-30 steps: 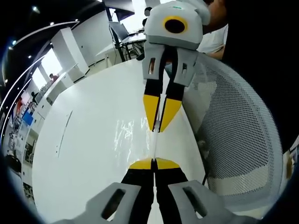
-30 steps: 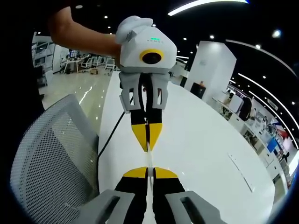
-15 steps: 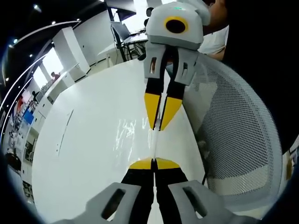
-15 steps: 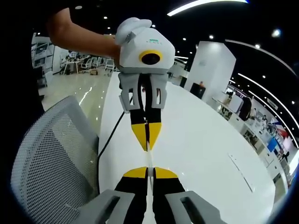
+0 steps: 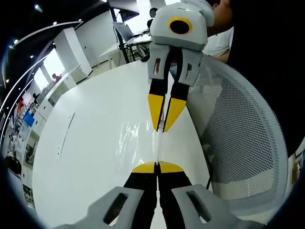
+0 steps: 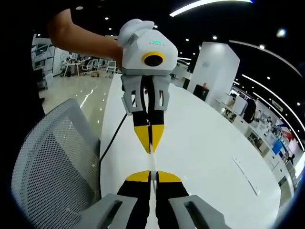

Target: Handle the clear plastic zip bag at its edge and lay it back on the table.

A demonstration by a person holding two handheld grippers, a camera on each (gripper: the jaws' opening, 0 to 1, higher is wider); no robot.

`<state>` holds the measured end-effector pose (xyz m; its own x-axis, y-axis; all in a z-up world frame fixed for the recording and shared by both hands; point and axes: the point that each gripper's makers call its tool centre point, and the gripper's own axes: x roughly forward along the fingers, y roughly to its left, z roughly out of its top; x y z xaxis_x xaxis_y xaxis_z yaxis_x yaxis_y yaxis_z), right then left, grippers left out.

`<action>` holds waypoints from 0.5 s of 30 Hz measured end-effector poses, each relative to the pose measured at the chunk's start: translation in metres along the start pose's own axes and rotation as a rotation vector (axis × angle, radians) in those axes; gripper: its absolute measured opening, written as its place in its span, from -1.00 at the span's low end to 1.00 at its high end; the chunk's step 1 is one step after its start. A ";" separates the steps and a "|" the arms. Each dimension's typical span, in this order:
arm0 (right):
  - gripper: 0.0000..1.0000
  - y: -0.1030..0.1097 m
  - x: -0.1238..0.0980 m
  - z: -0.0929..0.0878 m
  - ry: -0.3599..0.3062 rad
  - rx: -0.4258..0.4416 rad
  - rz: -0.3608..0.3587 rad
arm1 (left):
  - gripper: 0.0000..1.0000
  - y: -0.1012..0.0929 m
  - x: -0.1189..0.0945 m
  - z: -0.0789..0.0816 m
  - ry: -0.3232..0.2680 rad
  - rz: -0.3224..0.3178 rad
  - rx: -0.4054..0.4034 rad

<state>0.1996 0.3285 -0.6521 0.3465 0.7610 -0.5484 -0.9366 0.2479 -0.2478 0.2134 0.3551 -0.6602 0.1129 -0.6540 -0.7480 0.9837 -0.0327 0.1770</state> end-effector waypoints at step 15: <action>-1.00 0.000 -0.001 -0.001 0.003 0.001 0.001 | -1.00 0.001 0.000 -0.002 -0.003 0.005 -0.002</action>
<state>0.1994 0.3275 -0.6525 0.3460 0.7592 -0.5513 -0.9368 0.2478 -0.2469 0.2151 0.3562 -0.6611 0.1172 -0.6561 -0.7455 0.9833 -0.0283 0.1795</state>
